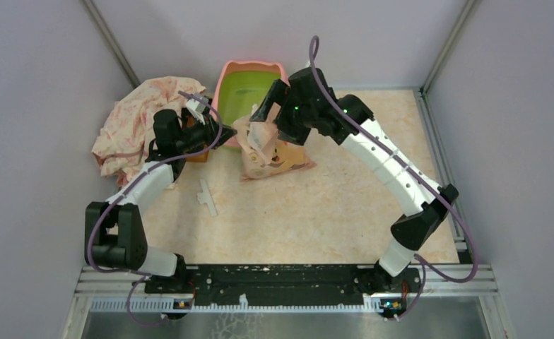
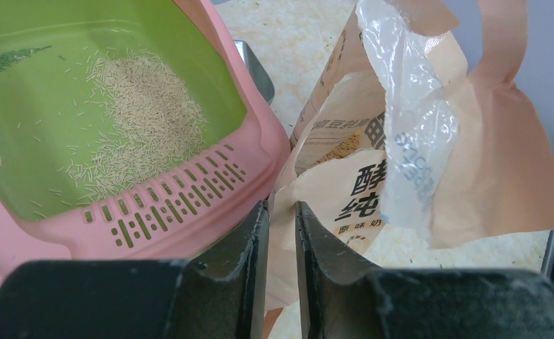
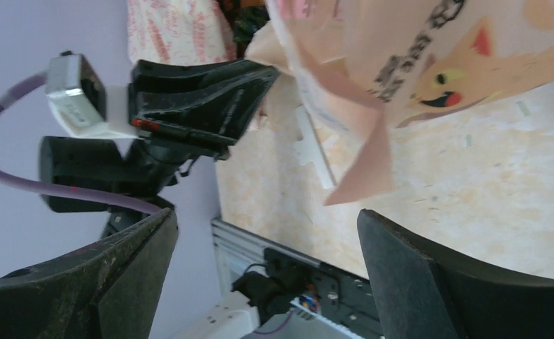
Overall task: Fill the litter box with clean litter
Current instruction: Adjust the cat litter bag at the center of the board.
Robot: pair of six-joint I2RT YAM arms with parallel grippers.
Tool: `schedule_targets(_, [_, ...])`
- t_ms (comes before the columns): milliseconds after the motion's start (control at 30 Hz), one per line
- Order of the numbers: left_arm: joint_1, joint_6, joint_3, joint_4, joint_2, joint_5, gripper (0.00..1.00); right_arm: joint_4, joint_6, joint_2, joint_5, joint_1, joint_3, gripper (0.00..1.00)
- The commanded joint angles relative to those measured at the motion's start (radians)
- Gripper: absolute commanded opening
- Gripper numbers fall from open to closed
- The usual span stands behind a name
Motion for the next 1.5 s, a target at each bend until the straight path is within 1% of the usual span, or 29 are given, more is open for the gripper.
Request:
schedule_targets(0, [0.007, -0.001, 0.034, -0.001, -0.001, 0.008, 0.25, 0.029, 0.211, 0.057, 0.044, 0.054, 0.184, 0.98])
schedule_targets(133, [0.007, 0.001, 0.039, -0.004, 0.008, 0.010, 0.25, -0.205, 0.314, 0.228, 0.126, 0.115, 0.500, 0.98])
schedule_targets(200, [0.007, -0.006, 0.039, 0.003, 0.009, 0.013, 0.26, -0.278, 0.366, 0.304, 0.129, 0.123, 0.598, 0.98])
schedule_targets(233, [0.007, -0.009, 0.038, 0.006, 0.009, 0.015, 0.26, -0.290, 0.387, 0.332, 0.128, 0.123, 0.616, 0.99])
schedule_targets(400, [0.007, -0.012, 0.031, 0.005, 0.000, 0.017, 0.26, -0.271, 0.476, 0.431, 0.122, 0.120, 0.611, 0.98])
schedule_targets(567, [0.007, -0.006, 0.031, -0.005, -0.011, 0.012, 0.26, -0.336, 0.513, 0.523, 0.135, 0.112, 0.692, 0.98])
schedule_targets(700, [0.007, -0.011, 0.033, 0.003, -0.005, 0.020, 0.26, -0.372, 0.510, 0.521, 0.187, 0.085, 0.687, 0.98])
schedule_targets(833, [0.007, -0.015, 0.032, 0.009, 0.003, 0.027, 0.26, -0.417, 0.496, 0.511, 0.207, 0.031, 0.684, 0.98])
schedule_targets(1067, [0.007, -0.023, 0.037, 0.018, 0.018, 0.035, 0.26, -0.444, 0.476, 0.503, 0.273, -0.022, 0.680, 0.98])
schedule_targets(1467, [0.007, -0.026, 0.026, 0.020, 0.008, 0.042, 0.26, -0.415, 0.452, 0.552, 0.270, -0.061, 0.678, 0.98])
